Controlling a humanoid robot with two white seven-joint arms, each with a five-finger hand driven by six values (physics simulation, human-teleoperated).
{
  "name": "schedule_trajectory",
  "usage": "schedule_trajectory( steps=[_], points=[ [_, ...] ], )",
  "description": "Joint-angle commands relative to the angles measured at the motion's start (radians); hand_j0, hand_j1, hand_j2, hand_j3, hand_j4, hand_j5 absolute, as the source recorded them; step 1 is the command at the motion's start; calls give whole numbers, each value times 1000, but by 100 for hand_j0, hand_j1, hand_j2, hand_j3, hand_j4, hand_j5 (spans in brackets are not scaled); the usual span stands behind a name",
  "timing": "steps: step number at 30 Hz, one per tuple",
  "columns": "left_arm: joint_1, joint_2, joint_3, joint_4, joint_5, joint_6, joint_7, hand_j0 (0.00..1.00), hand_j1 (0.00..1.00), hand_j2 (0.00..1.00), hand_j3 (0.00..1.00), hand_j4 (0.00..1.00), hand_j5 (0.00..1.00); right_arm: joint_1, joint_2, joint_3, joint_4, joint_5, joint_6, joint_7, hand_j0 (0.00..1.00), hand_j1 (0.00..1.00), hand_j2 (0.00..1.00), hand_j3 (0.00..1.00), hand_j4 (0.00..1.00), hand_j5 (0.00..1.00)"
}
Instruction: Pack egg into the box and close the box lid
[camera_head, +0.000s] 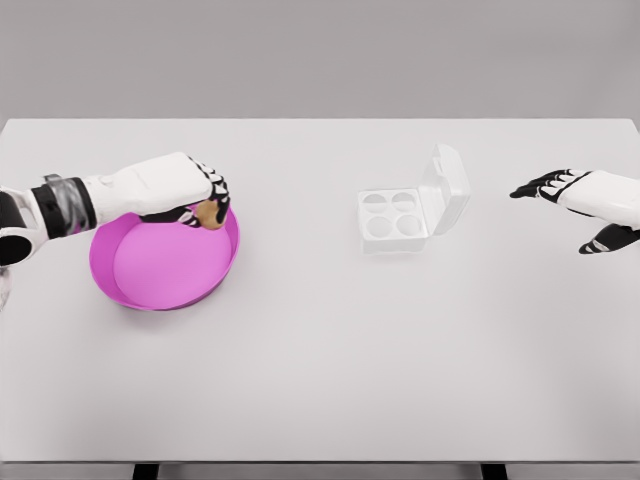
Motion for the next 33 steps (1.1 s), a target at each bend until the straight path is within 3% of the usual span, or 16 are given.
schedule_trajectory(
  steps=[1,33],
  points=[
    [0,-18,2,-1,5,3,1,33,33,33,33,33,33,0,-1,0,1,-6,3,0,100,100,100,100,100,100],
    [-9,-175,10,4,-8,3,1,31,31,31,31,31,31,0,-1,0,6,-6,3,0,100,100,100,100,100,100]
  ],
)
